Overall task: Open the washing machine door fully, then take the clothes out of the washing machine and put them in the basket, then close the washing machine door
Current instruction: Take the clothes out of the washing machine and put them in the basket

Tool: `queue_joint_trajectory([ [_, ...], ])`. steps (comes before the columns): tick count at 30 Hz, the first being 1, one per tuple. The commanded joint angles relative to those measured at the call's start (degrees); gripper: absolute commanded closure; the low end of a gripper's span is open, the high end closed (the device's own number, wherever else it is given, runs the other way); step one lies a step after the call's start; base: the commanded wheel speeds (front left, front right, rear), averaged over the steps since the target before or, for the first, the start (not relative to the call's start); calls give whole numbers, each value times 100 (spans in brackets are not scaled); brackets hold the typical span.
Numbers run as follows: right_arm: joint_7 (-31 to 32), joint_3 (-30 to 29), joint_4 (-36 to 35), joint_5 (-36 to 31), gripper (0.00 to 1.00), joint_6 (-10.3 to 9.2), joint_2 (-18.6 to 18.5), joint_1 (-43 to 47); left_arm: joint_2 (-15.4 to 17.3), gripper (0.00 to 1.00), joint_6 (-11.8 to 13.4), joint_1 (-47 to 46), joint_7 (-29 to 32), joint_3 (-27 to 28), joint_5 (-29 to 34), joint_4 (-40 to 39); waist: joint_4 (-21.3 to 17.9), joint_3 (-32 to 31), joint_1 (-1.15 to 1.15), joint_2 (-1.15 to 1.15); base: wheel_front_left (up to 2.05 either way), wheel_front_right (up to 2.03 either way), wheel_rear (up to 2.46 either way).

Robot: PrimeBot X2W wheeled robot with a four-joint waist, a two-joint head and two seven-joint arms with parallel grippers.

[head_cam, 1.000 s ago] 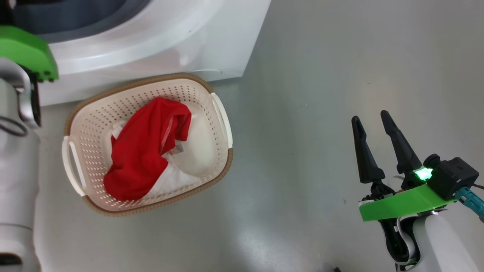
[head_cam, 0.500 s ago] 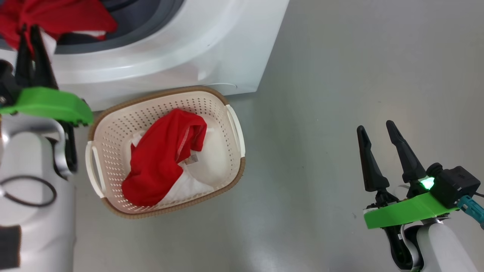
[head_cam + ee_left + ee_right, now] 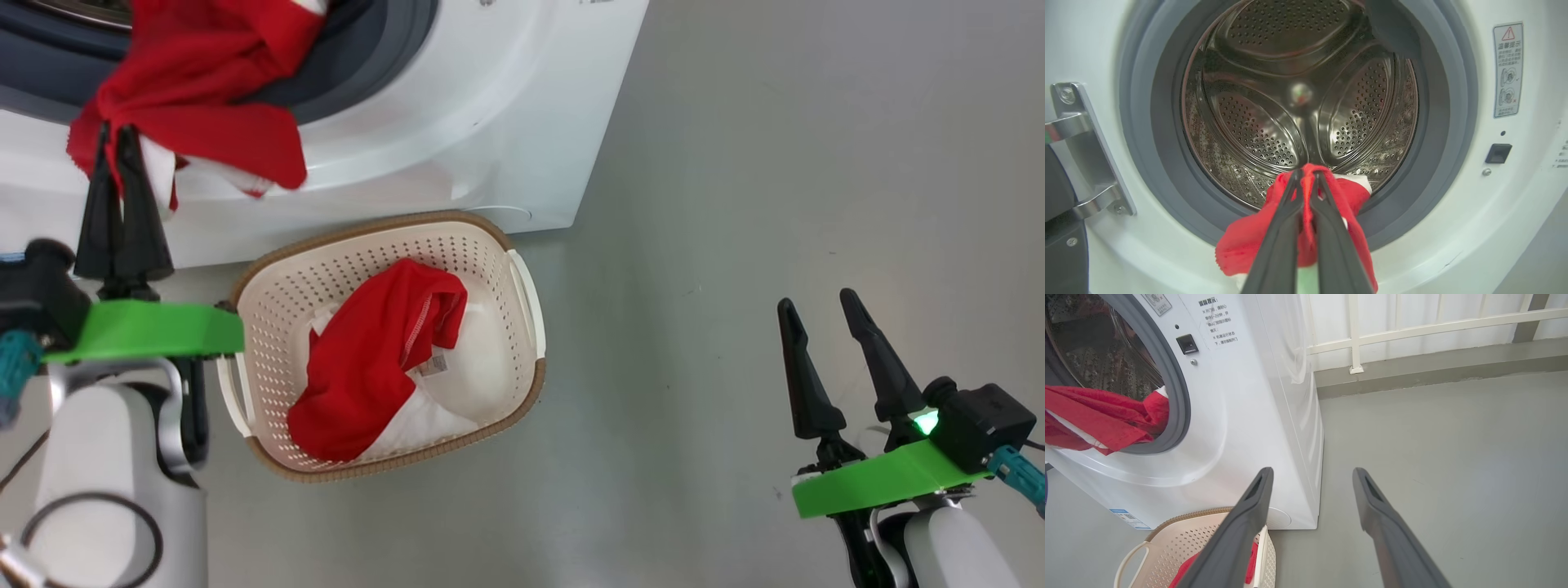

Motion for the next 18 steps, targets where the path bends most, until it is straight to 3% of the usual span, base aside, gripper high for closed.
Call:
queue_joint_trajectory([
  [1,-36,122,-117,-53,0,42,-21,112,142,100,-54,122,-44,179,82,-269,15,-21,0,0,0,0,0],
  [14,-36,91,-146,-52,0,42,-30,100,20,100,-72,573,-45,130,5,-2064,32,53,0,0,0,0,0],
  [18,-36,78,-145,-49,0,42,-27,79,18,100,14,670,-45,-75,3,-2137,52,107,0,0,0,0,0],
])
